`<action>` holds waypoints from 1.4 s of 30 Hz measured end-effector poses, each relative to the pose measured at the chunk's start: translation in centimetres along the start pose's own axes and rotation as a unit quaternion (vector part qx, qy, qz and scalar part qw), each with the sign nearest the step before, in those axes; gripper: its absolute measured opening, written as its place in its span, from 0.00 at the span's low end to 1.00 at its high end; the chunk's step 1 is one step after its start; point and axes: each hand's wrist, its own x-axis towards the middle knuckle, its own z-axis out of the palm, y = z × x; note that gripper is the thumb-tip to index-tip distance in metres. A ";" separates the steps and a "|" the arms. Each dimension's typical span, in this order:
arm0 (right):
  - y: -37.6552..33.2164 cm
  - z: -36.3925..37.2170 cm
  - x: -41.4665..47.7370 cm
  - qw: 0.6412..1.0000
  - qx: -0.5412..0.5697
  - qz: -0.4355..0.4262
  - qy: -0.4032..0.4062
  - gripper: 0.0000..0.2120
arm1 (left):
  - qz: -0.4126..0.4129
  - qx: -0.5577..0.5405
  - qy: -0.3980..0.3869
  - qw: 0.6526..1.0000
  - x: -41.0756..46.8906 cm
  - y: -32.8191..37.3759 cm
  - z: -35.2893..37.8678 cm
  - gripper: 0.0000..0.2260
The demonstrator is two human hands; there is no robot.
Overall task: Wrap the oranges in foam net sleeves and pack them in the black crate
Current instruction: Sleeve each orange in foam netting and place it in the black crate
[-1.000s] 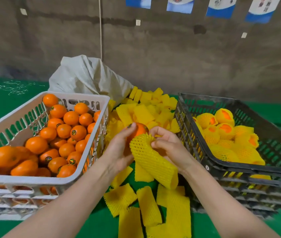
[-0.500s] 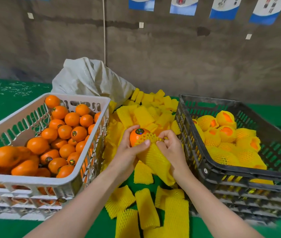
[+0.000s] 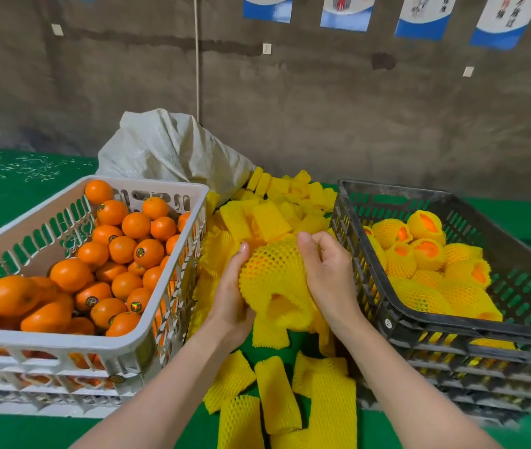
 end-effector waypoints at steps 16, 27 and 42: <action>0.8 1.2 0.0 0.902 0.198 0.356 -0.144 0.20 | 0.043 0.090 0.214 0.972 1.1 0.2 1.0 0.09; 1.1 1.8 0.2 0.856 0.320 0.388 -0.119 0.23 | 0.245 0.356 0.204 0.879 1.5 0.0 0.0 0.22; 2.1 1.6 0.2 0.865 0.351 0.333 -0.135 0.19 | 0.219 0.264 0.094 0.934 2.0 0.8 0.4 0.21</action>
